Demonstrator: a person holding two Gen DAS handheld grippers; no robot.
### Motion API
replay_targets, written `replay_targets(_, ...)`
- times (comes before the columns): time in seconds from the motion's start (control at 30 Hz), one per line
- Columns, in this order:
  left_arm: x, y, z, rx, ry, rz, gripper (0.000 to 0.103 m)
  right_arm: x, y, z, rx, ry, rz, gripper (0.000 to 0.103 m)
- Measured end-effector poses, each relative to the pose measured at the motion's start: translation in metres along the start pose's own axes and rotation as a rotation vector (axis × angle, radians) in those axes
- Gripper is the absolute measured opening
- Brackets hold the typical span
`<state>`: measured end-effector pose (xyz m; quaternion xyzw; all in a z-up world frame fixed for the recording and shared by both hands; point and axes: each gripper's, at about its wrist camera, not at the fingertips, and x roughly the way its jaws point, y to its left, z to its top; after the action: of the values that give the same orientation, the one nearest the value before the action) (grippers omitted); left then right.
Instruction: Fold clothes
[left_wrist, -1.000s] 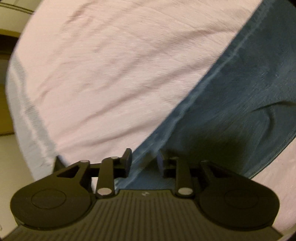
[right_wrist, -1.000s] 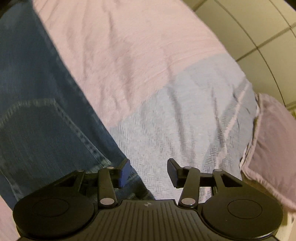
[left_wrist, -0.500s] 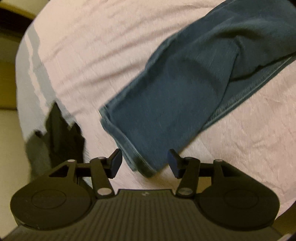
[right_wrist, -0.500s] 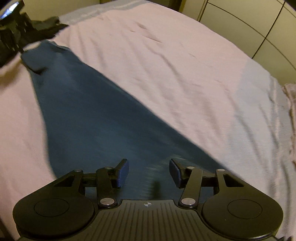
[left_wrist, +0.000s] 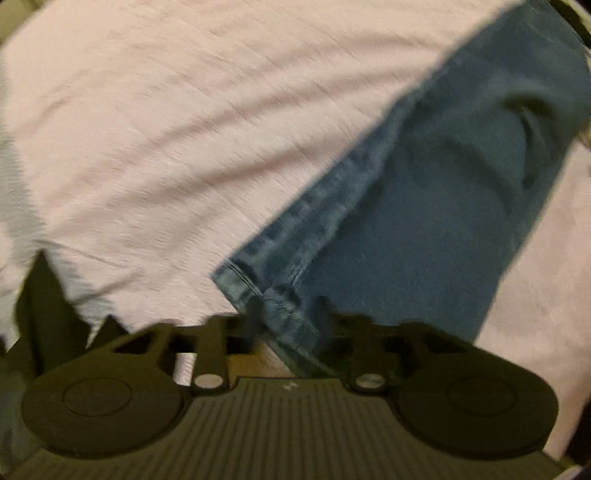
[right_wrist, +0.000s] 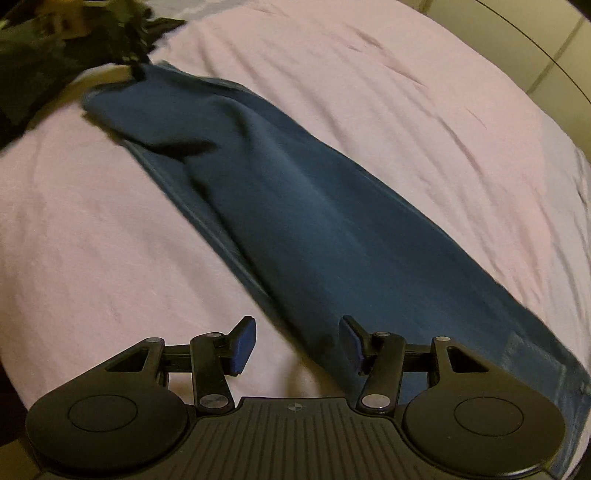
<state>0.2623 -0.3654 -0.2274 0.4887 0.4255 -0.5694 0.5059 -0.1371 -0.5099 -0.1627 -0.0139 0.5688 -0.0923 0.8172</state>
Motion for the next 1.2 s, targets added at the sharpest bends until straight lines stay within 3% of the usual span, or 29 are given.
replay_targets(0.1, -0.022, 0.016, 0.002, -0.005, -0.032, -0.036, 0.013, 0.002, 0.014, 0.016, 0.000, 0.006, -0.006, 0.054)
replay_targets(0.17, -0.040, 0.032, 0.007, -0.027, -0.079, -0.019, 0.011, 0.002, 0.016, 0.024, 0.017, 0.002, -0.005, 0.054)
replay_targets(0.3, -0.031, 0.051, 0.025, -0.037, -0.077, 0.008, 0.012, 0.001, 0.015, 0.033, 0.034, 0.003, -0.014, 0.054)
replay_targets(0.47, -0.022, 0.037, 0.019, 0.009, -0.053, 0.143, 0.017, 0.001, 0.019, 0.039, 0.060, 0.008, -0.013, 0.054)
replay_targets(0.53, -0.032, 0.026, 0.008, 0.049, -0.058, 0.202, 0.025, 0.001, 0.020, 0.040, 0.063, 0.008, -0.005, 0.054)
replay_targets(0.63, -0.053, -0.003, -0.015, 0.167, -0.102, 0.277, 0.028, 0.006, 0.022, 0.040, 0.077, 0.007, 0.008, 0.054)
replay_targets(0.73, -0.056, -0.052, -0.037, 0.384, -0.118, 0.249, 0.028, 0.012, 0.026, 0.042, 0.095, 0.002, 0.025, 0.054)
replay_targets(0.8, -0.046, -0.084, -0.049, 0.532, -0.102, 0.230, 0.028, 0.015, 0.030, 0.045, 0.094, -0.002, 0.033, 0.054)
replay_targets(0.93, -0.008, -0.118, -0.062, 0.703, -0.031, 0.265, 0.028, 0.018, 0.035, 0.046, 0.082, -0.010, 0.032, 0.054)
replay_targets(1.1, 0.022, -0.136, -0.073, 0.899, -0.012, 0.398, 0.031, 0.014, 0.028, 0.030, 0.114, 0.007, 0.002, 0.055)
replay_targets(1.13, 0.021, -0.136, -0.074, 0.905, -0.011, 0.412, 0.024, 0.014, 0.025, 0.025, 0.128, 0.014, -0.006, 0.055)
replay_targets(1.17, 0.018, -0.135, -0.074, 0.902, -0.011, 0.423, 0.003, 0.013, 0.022, 0.020, 0.141, 0.021, -0.013, 0.055)
replay_targets(1.2, 0.015, -0.133, -0.074, 0.899, -0.011, 0.434, 0.001, 0.012, 0.020, 0.016, 0.153, 0.027, -0.020, 0.055)
